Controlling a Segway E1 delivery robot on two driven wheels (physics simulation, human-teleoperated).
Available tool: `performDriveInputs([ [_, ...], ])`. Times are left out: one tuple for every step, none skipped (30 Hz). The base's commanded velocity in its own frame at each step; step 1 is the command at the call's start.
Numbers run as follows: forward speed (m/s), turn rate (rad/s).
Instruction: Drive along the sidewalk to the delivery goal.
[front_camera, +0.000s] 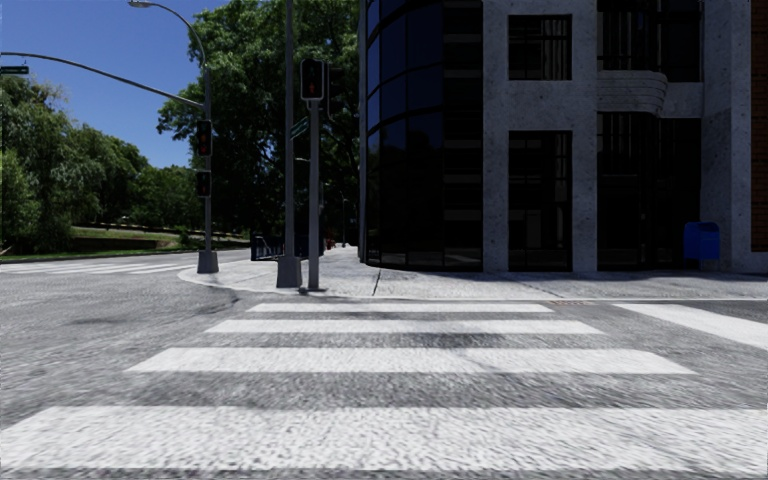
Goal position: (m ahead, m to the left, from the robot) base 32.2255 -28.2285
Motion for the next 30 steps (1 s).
performDriveInputs([
  [2.00,0.00],
  [2.00,0.00],
  [2.00,0.00],
  [2.00,0.00],
  [2.00,0.00],
  [2.00,0.00],
  [2.00,0.00],
  [2.00,0.00],
  [2.00,0.00],
  [2.00,0.00],
  [2.00,0.00],
  [2.00,0.00],
  [2.00,0.00],
  [2.00,0.00],
  [2.00,0.00],
  [2.00,0.00],
  [2.00,0.00],
  [2.00,0.00],
  [2.00,0.00],
  [2.00,0.00],
  [2.00,0.00],
  [2.00,0.00],
  [2.00,0.00],
  [2.00,0.00],
  [2.00,0.00],
  [2.00,0.00],
  [2.00,0.00],
  [2.00,0.00],
  [2.00,0.00],
  [2.00,0.00],
])
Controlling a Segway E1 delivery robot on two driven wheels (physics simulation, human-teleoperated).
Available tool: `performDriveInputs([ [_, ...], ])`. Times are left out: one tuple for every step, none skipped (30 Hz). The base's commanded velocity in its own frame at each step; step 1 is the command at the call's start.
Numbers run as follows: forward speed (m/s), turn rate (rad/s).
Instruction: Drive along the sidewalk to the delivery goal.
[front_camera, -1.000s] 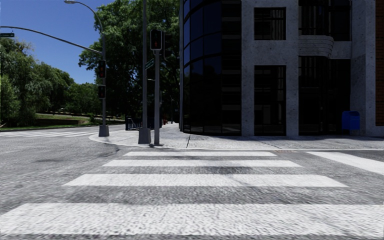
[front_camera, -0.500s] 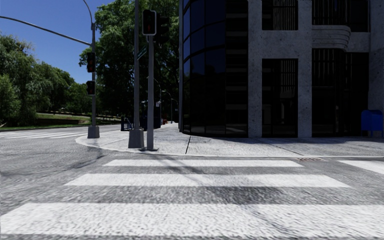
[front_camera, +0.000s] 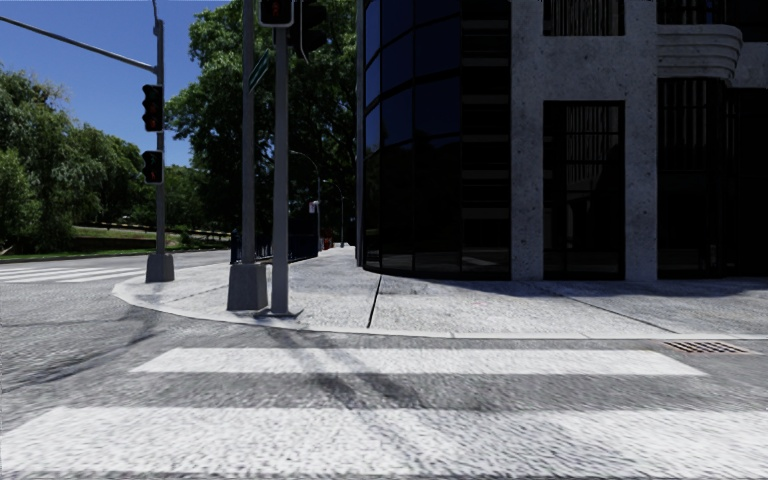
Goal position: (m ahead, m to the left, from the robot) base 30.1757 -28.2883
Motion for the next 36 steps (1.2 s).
performDriveInputs([
  [2.00,0.00],
  [2.00,0.00],
  [2.00,0.00],
  [2.00,0.00],
  [2.00,0.00],
  [2.00,0.00],
  [2.00,0.00],
  [2.00,0.00],
  [2.00,0.00],
  [2.00,0.00],
  [2.00,0.00],
  [2.00,0.00],
  [2.00,0.00],
  [2.00,0.00],
  [1.93,0.00],
  [1.80,0.00],
  [1.80,0.00],
  [1.80,0.00],
  [2.00,0.00],
  [2.00,0.00],
  [2.00,0.00],
  [2.00,0.00],
  [1.95,0.00],
  [1.95,0.00],
  [1.66,0.00],
  [1.28,0.00],
  [1.28,0.00],
  [1.11,0.00],
  [1.07,0.00],
  [1.06,0.00],
  [1.06,0.00],
  [1.06,0.00],
  [1.06,0.00],
  [1.06,0.00],
  [1.06,0.00],
  [1.06,0.00],
])
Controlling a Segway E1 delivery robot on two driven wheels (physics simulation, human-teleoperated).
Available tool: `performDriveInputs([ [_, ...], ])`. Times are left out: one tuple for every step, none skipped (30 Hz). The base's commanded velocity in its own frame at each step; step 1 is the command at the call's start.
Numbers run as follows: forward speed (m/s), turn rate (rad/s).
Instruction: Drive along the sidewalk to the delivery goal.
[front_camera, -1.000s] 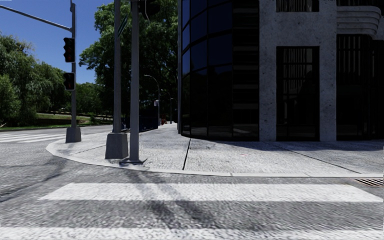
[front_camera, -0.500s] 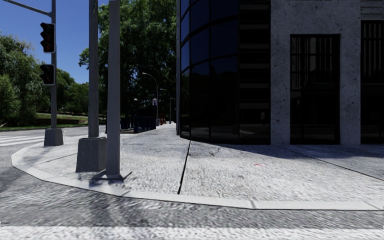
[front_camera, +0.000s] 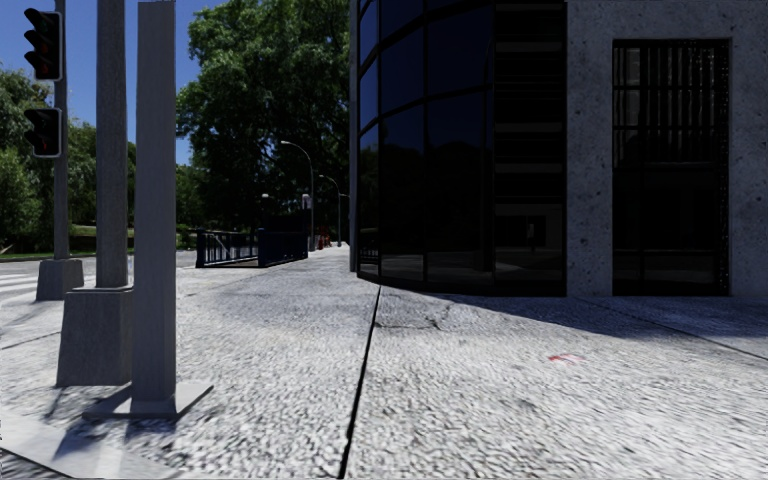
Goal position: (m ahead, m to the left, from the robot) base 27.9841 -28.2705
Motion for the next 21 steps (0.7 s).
performDriveInputs([
  [1.06,0.00],
  [1.06,0.00],
  [1.06,0.00],
  [1.06,0.00],
  [1.06,0.00],
  [1.06,0.00],
  [1.06,0.04],
  [1.06,0.18],
  [1.06,0.18],
  [1.06,0.21],
  [1.06,0.22],
  [1.06,0.22],
  [1.06,0.22],
  [1.05,0.20],
  [1.05,0.09],
  [1.05,0.09],
  [1.05,0.00],
  [1.05,0.00],
  [1.05,0.00],
  [1.05,0.00],
  [1.05,0.00],
])
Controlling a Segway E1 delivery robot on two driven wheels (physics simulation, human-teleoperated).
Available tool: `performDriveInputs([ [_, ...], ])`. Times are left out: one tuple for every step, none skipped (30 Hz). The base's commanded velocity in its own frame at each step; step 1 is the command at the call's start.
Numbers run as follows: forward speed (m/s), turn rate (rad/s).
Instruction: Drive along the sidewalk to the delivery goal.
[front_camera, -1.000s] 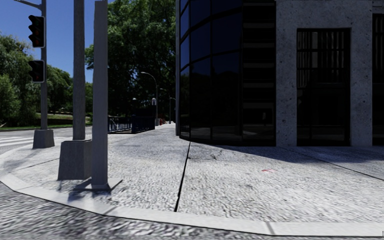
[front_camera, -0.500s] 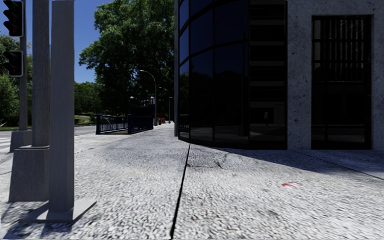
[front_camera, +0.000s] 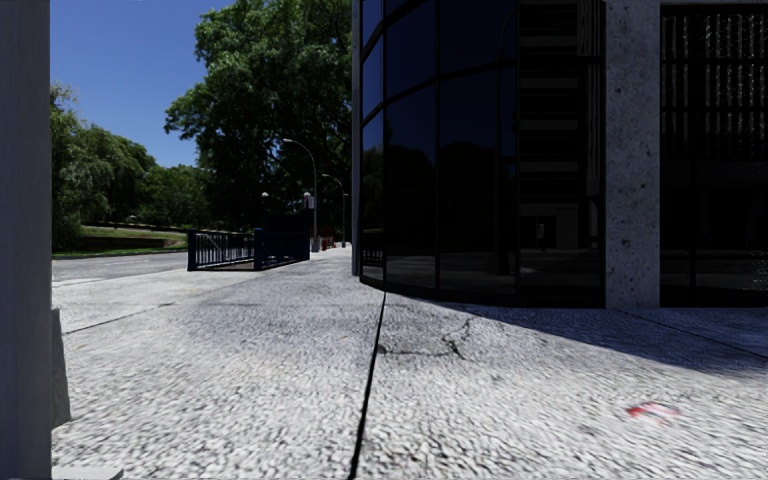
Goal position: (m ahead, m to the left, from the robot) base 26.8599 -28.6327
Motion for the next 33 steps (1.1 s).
performDriveInputs([
  [1.05,0.00],
  [1.05,0.00],
  [1.05,0.00],
  [1.05,0.00],
  [1.05,0.00],
  [1.05,0.00],
  [1.05,0.00],
  [1.05,0.00],
  [1.05,0.00],
  [1.05,0.00],
  [1.05,0.00],
  [1.05,0.00],
  [1.05,0.00],
  [1.05,0.06],
  [1.05,0.06],
  [1.05,0.09],
  [1.05,0.09],
  [1.05,0.09],
  [1.05,0.09],
  [1.05,0.09],
  [1.05,0.09],
  [1.05,0.09],
  [1.05,0.09],
  [1.05,0.10],
  [1.05,0.14],
  [1.05,0.14],
  [1.05,0.19],
  [1.05,0.28],
  [1.05,0.28],
  [1.05,0.32],
  [1.05,0.34],
  [1.05,0.35],
  [1.05,0.35],
])
